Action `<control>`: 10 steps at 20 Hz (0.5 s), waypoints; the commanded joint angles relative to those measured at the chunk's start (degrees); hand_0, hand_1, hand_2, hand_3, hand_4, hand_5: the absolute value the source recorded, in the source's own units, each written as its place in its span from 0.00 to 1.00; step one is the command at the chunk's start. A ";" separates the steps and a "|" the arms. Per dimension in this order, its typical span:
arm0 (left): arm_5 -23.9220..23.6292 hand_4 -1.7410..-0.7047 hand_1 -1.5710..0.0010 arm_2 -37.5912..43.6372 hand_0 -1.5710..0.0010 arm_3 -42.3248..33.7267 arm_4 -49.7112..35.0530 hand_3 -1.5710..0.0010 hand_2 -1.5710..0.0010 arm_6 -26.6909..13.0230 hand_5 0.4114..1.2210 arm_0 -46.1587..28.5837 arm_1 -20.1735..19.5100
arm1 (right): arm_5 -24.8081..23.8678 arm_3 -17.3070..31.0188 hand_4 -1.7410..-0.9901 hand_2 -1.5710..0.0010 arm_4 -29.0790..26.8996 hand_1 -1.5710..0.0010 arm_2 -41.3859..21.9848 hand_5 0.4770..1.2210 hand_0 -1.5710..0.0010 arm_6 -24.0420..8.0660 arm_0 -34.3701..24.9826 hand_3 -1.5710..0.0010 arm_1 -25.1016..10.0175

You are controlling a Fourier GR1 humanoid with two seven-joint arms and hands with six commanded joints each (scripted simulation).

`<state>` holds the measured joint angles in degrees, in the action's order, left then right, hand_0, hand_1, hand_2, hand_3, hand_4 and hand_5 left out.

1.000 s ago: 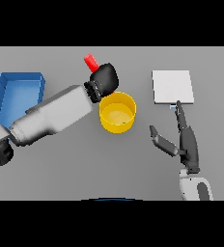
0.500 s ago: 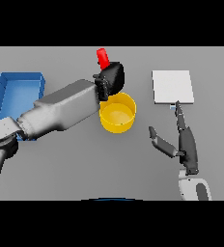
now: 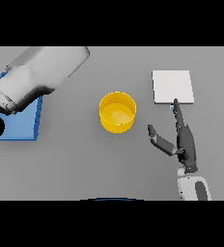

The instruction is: Pick up the red beaker and tilt it to pour out 1 green nut into yellow bowl. Pick up the yellow bowl and place it on the metallic measuring scale.

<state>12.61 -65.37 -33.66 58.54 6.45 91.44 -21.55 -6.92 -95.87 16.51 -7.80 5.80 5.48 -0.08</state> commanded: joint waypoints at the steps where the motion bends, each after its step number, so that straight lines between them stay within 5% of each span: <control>1: 0.33 0.03 0.00 1.70 0.00 1.87 -1.57 0.17 0.04 -1.15 1.00 0.80 -0.41 | 0.65 -0.56 0.74 1.00 -1.26 1.00 0.55 0.16 1.00 -0.28 0.05 1.00 -0.29; 7: -2.69 0.01 0.00 18.74 0.00 14.04 -19.86 0.13 0.01 -9.72 1.00 -0.12 -5.75 | 1.88 0.77 0.69 1.00 -3.07 1.00 1.12 0.15 1.00 -0.43 -1.04 1.00 -0.51; 10: -7.67 0.00 0.00 26.06 0.00 16.45 -29.64 0.11 0.00 -9.30 1.00 -4.04 -9.78 | 2.17 1.13 0.69 1.00 -3.17 1.00 1.10 0.15 1.00 1.65 -0.39 1.00 -0.84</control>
<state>5.04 -39.39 -17.16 28.76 -2.88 87.33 -31.41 -4.75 -94.75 13.33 -6.70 7.48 5.11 -0.92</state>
